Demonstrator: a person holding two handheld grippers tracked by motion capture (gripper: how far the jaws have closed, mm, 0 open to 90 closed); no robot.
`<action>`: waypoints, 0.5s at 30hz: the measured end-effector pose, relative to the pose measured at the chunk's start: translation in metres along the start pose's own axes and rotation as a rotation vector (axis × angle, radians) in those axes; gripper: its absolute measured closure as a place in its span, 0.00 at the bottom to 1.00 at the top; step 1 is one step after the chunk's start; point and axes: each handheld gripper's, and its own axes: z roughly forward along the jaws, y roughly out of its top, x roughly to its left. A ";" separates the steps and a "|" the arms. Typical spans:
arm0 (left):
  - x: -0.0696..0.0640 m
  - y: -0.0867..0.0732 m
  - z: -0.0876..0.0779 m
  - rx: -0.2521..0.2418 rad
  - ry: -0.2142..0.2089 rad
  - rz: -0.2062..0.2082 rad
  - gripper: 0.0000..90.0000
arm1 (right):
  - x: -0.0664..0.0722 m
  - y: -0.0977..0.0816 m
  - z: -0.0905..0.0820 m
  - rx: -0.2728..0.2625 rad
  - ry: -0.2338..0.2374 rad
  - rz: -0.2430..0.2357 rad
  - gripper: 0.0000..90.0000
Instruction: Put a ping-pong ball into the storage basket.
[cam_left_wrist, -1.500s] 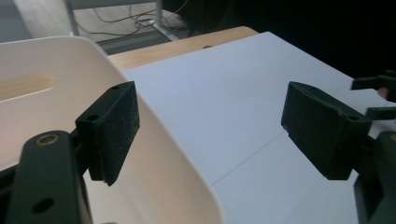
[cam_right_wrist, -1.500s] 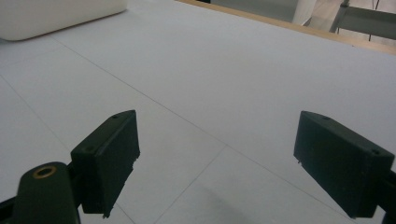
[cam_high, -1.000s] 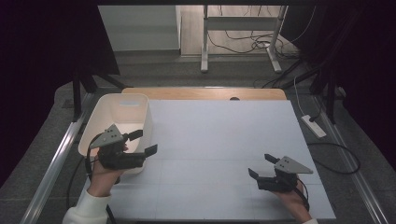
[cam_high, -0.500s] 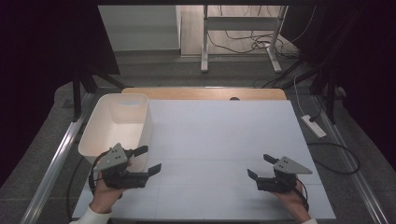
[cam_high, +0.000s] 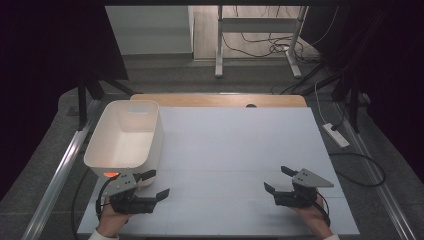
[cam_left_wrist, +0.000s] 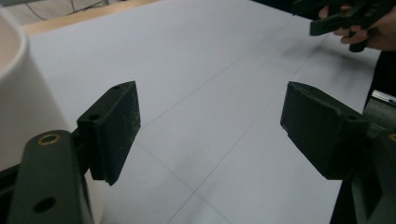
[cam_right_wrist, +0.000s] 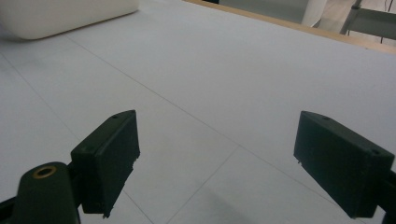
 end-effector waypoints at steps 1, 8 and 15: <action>0.002 -0.004 0.001 0.008 0.009 -0.004 0.23 | 0.000 0.000 0.000 -0.001 0.003 0.000 0.16; 0.011 -0.021 0.006 0.042 0.023 -0.024 0.23 | 0.001 0.000 0.000 0.004 0.006 -0.002 0.16; 0.015 -0.031 0.016 0.072 0.025 -0.039 0.23 | 0.001 -0.001 0.000 0.008 0.015 -0.009 0.16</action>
